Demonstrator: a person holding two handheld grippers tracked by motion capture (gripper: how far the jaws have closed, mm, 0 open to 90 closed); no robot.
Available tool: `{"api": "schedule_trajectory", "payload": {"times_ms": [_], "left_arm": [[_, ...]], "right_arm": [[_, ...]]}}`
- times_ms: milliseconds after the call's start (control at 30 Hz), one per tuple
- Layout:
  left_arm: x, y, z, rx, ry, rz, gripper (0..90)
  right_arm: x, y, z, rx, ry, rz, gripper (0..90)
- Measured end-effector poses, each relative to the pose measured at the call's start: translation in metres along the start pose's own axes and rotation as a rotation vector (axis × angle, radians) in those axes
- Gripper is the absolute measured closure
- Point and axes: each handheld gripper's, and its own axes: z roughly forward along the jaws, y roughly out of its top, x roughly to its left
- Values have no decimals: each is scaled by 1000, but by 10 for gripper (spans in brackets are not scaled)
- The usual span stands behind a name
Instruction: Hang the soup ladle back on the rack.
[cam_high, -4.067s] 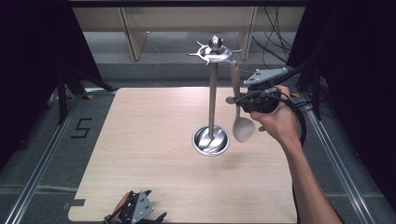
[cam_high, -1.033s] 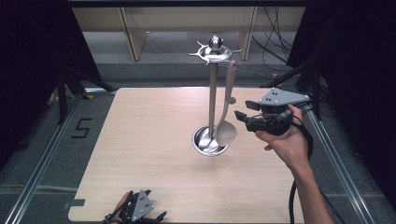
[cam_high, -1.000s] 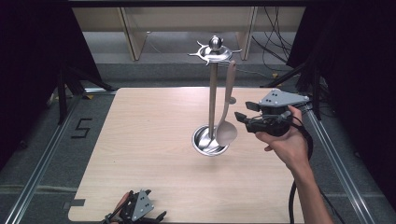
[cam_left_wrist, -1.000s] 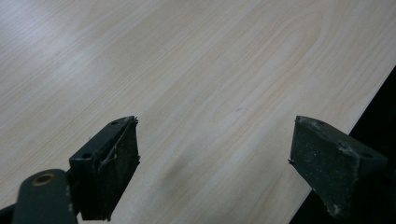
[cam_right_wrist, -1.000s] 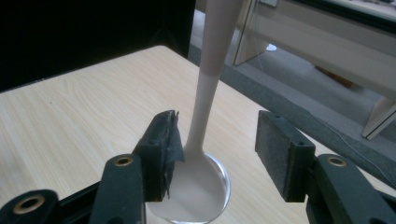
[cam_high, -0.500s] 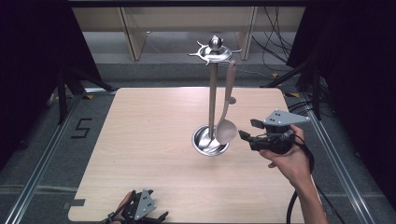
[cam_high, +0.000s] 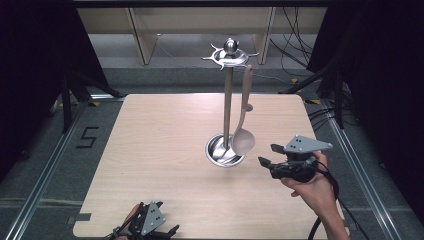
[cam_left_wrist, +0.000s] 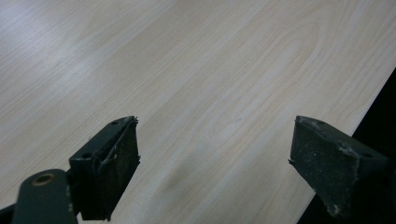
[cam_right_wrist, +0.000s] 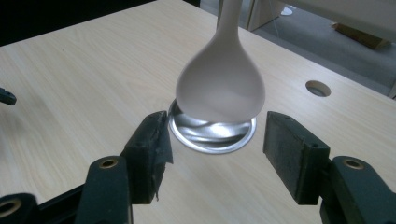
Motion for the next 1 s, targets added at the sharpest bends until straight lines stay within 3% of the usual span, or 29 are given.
{"api": "schedule_trajectory", "payload": {"times_ms": [100,200,267,300,400,467,500,633,800,933,967,1000], "left_arm": [[-1,0,1,2,14,8,148],[-2,0,1,-4,10,6,148],[-3,0,0,-11,-1,-8,148],[-2,0,0,-7,-8,0,148],[-2,0,0,-10,13,8,148],[-2,0,0,-8,6,6,148],[-2,0,0,-7,4,1,148],[-1,0,-1,-3,-3,8,148],[-2,0,0,-8,-7,0,148],[-1,0,-1,-7,13,10,148],[-1,0,-1,-6,10,8,148],[-2,0,0,-9,6,1,148]], "right_arm": [[1,-7,0,16,6,7,403],[2,-17,3,40,38,50,398],[0,-22,4,59,36,31,397],[1,-24,4,67,41,45,396],[-2,-27,4,76,29,28,393],[-1,-29,3,82,31,46,391],[-3,-30,4,67,23,28,390],[0,-33,2,86,26,57,388],[0,-39,2,93,28,28,382],[4,-43,1,112,29,71,371],[2,-45,2,96,28,34,365],[2,-46,2,98,30,33,356]]}}
